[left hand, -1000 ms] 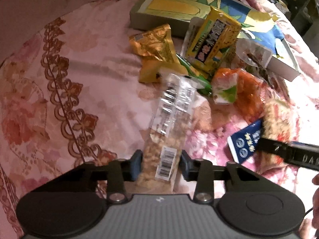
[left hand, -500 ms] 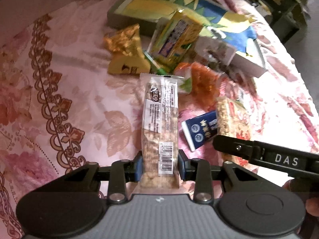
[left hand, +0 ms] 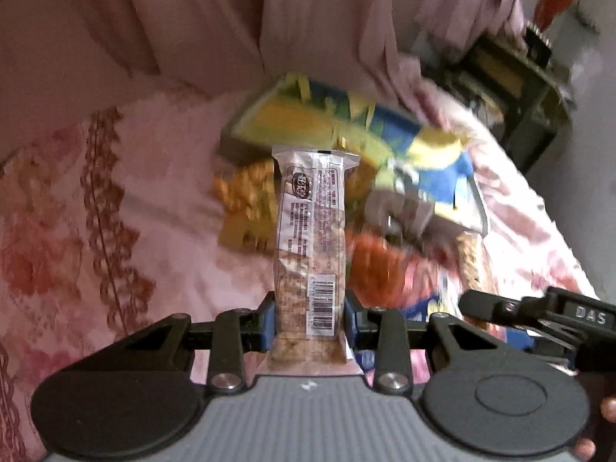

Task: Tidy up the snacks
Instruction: 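Carry both snacks over the tray box and lower them inside, then open both tools to release the snacks into the tray box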

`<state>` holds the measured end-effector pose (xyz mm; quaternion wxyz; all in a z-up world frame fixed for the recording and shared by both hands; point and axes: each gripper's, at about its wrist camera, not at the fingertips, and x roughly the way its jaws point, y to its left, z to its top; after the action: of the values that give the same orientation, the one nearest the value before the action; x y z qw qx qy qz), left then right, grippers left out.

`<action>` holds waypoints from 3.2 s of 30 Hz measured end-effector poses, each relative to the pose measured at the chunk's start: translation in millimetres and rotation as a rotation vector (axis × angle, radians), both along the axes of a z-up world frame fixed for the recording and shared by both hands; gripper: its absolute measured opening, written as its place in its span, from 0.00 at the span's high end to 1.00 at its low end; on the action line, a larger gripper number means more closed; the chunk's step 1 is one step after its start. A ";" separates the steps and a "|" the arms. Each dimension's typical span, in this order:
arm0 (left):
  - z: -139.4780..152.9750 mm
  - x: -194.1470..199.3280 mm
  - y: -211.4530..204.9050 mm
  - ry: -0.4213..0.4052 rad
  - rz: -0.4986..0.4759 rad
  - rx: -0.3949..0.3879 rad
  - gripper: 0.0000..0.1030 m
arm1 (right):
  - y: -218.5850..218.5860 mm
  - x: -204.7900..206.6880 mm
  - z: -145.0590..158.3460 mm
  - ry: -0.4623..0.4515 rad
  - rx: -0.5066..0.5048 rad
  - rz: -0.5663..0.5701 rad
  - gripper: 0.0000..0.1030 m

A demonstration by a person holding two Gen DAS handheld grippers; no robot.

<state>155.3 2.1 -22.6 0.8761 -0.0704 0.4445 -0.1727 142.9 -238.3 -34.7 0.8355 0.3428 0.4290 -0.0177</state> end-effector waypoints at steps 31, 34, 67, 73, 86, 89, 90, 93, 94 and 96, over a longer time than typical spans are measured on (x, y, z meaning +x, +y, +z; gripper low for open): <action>-36.3 193.7 -80.5 -0.193 0.051 -0.150 0.64 | -53.2 153.0 -34.2 -0.178 -0.382 -0.152 0.28; -47.6 198.2 -83.6 -0.169 0.043 -0.126 0.64 | -44.2 155.9 -38.5 -0.155 -0.434 -0.131 0.28; 22.2 125.7 -74.8 -0.363 0.064 -0.035 0.03 | 3.0 86.3 30.3 -0.349 -0.775 -0.019 0.01; 53.7 75.7 -66.0 -0.497 0.053 0.021 0.01 | 17.3 43.3 60.1 -0.463 -0.827 -0.023 0.01; 66.8 -11.5 -39.4 -0.514 0.089 -0.010 0.00 | 29.4 -50.4 96.1 -0.564 -0.806 -0.054 0.01; 64.8 -33.8 -31.4 -0.515 0.113 -0.003 0.00 | 31.1 -67.0 99.2 -0.569 -0.790 -0.059 0.01; 64.4 -41.3 -29.2 -0.516 0.117 0.001 0.01 | 31.9 -72.8 100.6 -0.569 -0.785 -0.060 0.01; 63.6 -61.3 -25.2 -0.517 0.119 0.006 0.00 | 34.6 -87.2 102.3 -0.566 -0.766 -0.063 0.01; 63.4 -68.0 -23.6 -0.517 0.120 0.008 0.01 | 35.2 -91.4 102.6 -0.565 -0.761 -0.063 0.01; 62.7 -78.9 -21.3 -0.517 0.122 0.009 0.00 | 37.4 -100.8 102.7 -0.563 -0.757 -0.063 0.01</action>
<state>76.4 -19.2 40.1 0.9697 -0.0469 0.2015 -0.1299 42.1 -200.9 68.0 0.9846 0.0185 0.1385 -0.1047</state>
